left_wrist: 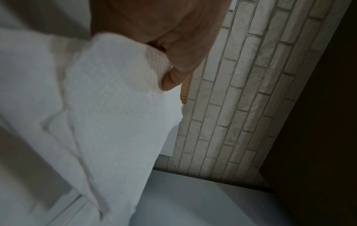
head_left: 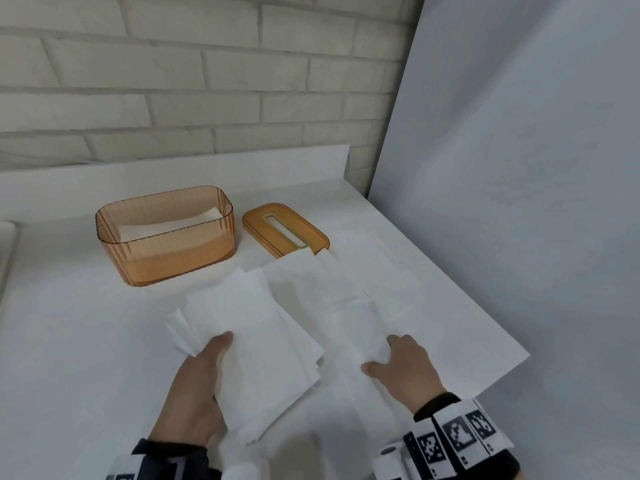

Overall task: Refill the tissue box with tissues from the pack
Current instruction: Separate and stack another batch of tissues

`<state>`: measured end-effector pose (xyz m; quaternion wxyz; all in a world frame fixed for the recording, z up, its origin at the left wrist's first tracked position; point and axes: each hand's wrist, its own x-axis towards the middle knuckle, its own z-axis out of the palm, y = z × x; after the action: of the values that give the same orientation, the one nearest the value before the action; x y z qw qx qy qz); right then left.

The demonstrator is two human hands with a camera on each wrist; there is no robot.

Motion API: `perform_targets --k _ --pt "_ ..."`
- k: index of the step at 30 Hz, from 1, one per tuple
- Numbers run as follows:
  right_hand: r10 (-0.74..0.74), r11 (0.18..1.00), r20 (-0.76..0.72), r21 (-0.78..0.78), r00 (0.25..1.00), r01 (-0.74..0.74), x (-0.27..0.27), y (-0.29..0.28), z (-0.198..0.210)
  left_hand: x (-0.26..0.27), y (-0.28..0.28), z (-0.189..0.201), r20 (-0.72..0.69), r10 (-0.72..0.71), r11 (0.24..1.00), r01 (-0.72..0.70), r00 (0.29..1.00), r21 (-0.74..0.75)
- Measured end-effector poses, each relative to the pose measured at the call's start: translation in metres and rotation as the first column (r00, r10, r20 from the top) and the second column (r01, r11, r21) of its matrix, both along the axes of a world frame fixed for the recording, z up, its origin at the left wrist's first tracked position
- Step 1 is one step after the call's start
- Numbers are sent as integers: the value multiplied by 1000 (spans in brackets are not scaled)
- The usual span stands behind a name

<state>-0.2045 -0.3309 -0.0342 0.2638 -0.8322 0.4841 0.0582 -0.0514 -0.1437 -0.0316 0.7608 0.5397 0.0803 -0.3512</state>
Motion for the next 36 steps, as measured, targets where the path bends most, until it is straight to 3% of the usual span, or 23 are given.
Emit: perform_targets --k 5,8,12,14,17,20,22,24,28,32,36 --pt "-56 993 372 121 927 12 -6 -15 26 2 6 -4 -12 25 1000 -25 1000 -7" --pt "-31 992 412 122 911 -21 -5 -27 37 3 6 -6 -21 36 999 -36 999 -11" --pt "-22 987 354 155 935 -35 -3 -33 36 0 5 -5 -11 26 999 -26 1000 22" --pt "-33 987 411 159 911 -36 -3 -32 46 0 5 -6 -6 29 999 -29 1000 33" --pt "-79 947 636 287 767 -141 0 -23 80 2 3 -7 -8 41 999 -41 999 34" --pt "-197 775 793 486 576 -404 11 -8 106 0 -3 -1 -22 -20 1000 20 1000 -6" --pt "-274 663 815 544 511 -513 24 3 107 -4 -7 6 -39 -61 997 60 997 -39" --pt "-237 674 802 542 548 -501 38 14 97 -10 -11 14 -43 -85 989 79 995 -127" --pt "-60 793 695 469 717 -388 51 28 63 -15 -11 24 1 -62 956 59 998 -287" --pt "122 811 594 403 795 -425 57 38 50 -17 -7 28 65 -92 966 105 994 -238" --pt "288 872 467 233 836 -431 66 40 55 -15 -3 26 156 -61 985 84 986 -150"
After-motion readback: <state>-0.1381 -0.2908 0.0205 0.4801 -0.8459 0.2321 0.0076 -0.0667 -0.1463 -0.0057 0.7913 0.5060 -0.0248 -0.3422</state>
